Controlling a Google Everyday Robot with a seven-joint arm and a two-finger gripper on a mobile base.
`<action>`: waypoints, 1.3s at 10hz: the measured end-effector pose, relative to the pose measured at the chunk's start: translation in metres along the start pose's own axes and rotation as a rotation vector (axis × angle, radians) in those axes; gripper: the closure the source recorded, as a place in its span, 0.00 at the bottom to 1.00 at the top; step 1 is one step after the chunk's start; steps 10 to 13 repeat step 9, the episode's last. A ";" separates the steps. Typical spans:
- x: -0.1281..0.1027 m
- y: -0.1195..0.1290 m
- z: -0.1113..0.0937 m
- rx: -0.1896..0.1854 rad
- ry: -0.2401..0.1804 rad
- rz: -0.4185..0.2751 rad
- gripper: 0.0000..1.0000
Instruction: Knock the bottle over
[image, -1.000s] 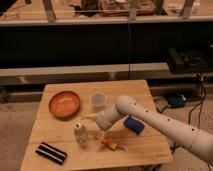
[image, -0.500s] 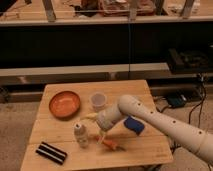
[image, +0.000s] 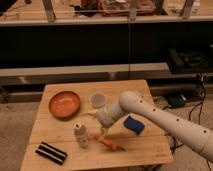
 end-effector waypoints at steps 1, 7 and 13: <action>0.000 -0.002 0.000 -0.003 0.003 0.000 0.20; -0.038 -0.001 0.020 -0.105 0.015 -0.058 0.20; -0.079 -0.010 0.045 -0.197 0.010 -0.108 0.20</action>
